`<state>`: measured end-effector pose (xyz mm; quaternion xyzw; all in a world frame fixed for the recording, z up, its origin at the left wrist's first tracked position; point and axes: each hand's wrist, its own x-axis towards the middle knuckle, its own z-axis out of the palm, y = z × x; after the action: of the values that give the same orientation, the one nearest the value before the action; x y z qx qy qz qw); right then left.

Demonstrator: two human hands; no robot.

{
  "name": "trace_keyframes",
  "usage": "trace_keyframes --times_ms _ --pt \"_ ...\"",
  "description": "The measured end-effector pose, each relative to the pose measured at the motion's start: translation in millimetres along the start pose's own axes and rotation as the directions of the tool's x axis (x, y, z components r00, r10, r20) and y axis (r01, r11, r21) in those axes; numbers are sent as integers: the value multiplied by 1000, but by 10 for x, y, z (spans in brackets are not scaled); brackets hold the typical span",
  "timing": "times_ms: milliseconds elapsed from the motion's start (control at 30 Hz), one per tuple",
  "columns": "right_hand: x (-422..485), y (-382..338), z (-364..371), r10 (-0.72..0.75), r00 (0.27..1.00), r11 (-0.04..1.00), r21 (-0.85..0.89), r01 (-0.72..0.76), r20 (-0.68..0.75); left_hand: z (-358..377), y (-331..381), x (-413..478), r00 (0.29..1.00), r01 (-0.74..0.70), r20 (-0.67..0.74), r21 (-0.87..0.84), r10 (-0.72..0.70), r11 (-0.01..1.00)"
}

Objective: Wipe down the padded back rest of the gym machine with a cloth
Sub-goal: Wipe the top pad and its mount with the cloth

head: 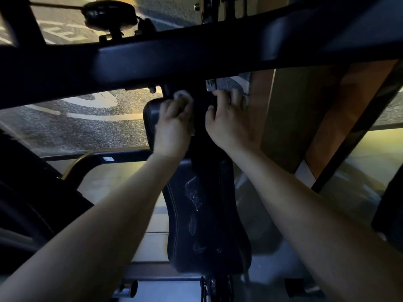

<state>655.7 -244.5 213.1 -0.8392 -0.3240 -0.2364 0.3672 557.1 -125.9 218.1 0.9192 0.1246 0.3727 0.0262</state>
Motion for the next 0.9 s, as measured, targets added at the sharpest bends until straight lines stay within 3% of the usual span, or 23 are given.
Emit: trace_keyframes --times_ms 133,300,400,533,633,800,900 --pt "118 -76 284 17 992 1000 0 -17 -129 19 -22 33 988 -155 10 -25 155 988" --pt "113 -63 538 105 961 994 -13 -112 -257 -155 -666 -147 994 -33 -101 91 42 995" --pt "118 -60 609 107 945 994 9 -109 -310 -99 -582 -146 992 26 -127 -3 -26 1000" --pt "95 -37 611 101 940 995 11 -103 -325 -24 -332 -46 989 -21 -148 18 23 1000" --pt "102 -37 597 90 941 995 -1 -96 -325 -115 -538 -49 984 -116 -124 123 131 986" --pt "94 -37 620 107 934 993 -1 -115 -340 -109 -785 -289 979 171 -129 86 -160 981" --pt "93 -41 636 100 928 995 7 -104 -359 -108 -614 -233 928 325 -150 -125 -342 937"
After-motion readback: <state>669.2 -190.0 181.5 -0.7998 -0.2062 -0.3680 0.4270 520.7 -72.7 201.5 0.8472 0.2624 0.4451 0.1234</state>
